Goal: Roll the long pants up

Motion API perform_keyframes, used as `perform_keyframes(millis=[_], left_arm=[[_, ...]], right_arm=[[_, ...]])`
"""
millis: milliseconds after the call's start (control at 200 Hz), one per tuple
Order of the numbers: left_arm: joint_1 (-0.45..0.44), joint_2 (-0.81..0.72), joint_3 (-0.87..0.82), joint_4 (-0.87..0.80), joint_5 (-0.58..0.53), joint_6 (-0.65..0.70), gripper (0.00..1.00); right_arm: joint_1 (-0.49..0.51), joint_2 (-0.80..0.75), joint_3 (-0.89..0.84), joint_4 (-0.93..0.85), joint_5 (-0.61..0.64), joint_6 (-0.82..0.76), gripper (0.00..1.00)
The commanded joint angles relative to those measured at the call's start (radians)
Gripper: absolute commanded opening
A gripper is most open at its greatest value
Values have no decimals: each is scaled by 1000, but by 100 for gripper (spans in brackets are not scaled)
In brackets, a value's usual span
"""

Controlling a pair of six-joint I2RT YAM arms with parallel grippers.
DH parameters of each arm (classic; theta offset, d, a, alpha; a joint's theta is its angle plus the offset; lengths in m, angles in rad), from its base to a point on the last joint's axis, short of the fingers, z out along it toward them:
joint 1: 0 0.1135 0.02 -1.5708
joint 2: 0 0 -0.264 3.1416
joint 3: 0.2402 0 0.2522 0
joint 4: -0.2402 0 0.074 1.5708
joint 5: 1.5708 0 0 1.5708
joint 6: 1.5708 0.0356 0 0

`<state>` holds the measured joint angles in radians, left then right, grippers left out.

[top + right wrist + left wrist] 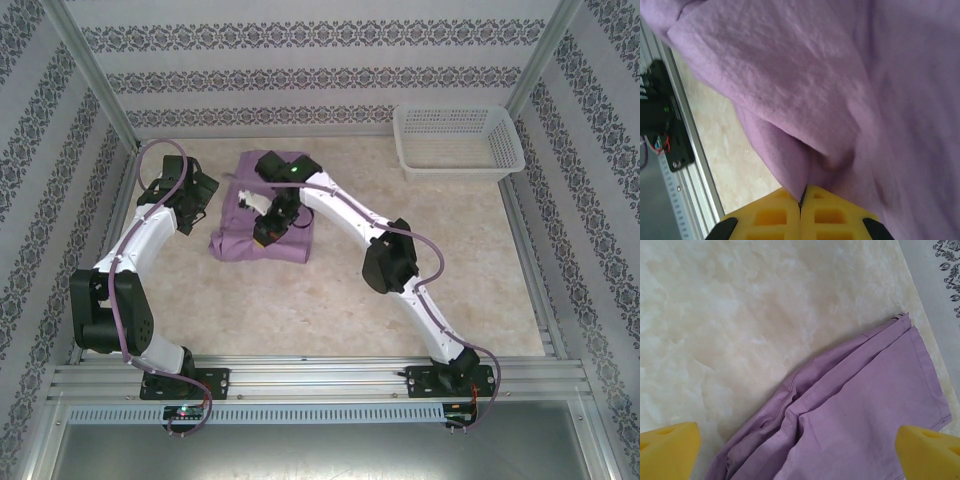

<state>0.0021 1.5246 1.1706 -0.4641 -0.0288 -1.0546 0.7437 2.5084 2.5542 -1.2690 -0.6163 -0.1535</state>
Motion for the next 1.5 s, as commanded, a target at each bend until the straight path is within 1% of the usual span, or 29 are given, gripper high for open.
perform_keyframes(millis=[0, 105, 255, 280, 305, 335, 375, 495, 525, 545, 679, 779, 854, 969, 1099, 1169, 1289, 1414, 1434, 1459, 1494], left_arm=[[13, -25, 7, -28, 7, -5, 100], [13, -14, 13, -28, 15, -9, 100], [14, -2, 22, -24, 47, -17, 100], [13, -1, 21, -22, 56, -18, 99], [13, -3, 20, -19, 65, -19, 95], [13, -6, 19, -14, 80, -19, 88], [12, -10, 15, -4, 108, -23, 77], [-3, -50, -3, 33, 206, -17, 18], [-11, -65, -9, 30, 219, -15, 5], [-17, -77, -13, 27, 225, -16, 0], [-77, -171, -73, 26, 283, -42, 0], [-158, -211, -137, 76, 311, -101, 0], [-225, -207, -168, 123, 316, -147, 0], [-296, -147, -168, 152, 267, -166, 0], [-306, -28, -148, 145, 219, -153, 0], [-303, 35, -133, 143, 148, -118, 0], [-288, 133, -74, 79, 41, -72, 0], [-271, 180, -43, 43, -61, -35, 0], [-267, 184, -38, 31, -79, -32, 0], [-262, 190, -31, 21, -99, -27, 0], [-251, 195, -24, 12, -115, -14, 0]], right_arm=[[-33, 58, 59, 5, -49, 38, 0], [-53, 83, 47, 51, -41, 56, 0], [-61, 140, 46, 92, 3, 70, 0], [-61, 148, 45, 99, 9, 68, 0], [-60, 156, 43, 109, 15, 71, 0], [-60, 164, 42, 120, 23, 72, 0], [-61, 175, 42, 136, 30, 75, 0], [-61, 205, 46, 174, 33, 93, 0], [-61, 210, 47, 178, 33, 94, 0], [-61, 214, 48, 179, 33, 95, 0], [-63, 227, 44, 180, 37, 86, 0], [-64, 231, 38, 179, 43, 81, 0], [-66, 230, 36, 179, 44, 81, 0], [-70, 225, 32, 177, 48, 80, 0], [-73, 212, 13, 172, 58, 72, 0], [-73, 201, -10, 178, 62, 71, 0], [-76, 184, -39, 178, 72, 65, 0], [-82, 171, -65, 178, 81, 58, 0], [-83, 169, -68, 178, 82, 57, 1], [-84, 168, -69, 176, 84, 55, 7], [-85, 166, -70, 173, 90, 52, 20]])
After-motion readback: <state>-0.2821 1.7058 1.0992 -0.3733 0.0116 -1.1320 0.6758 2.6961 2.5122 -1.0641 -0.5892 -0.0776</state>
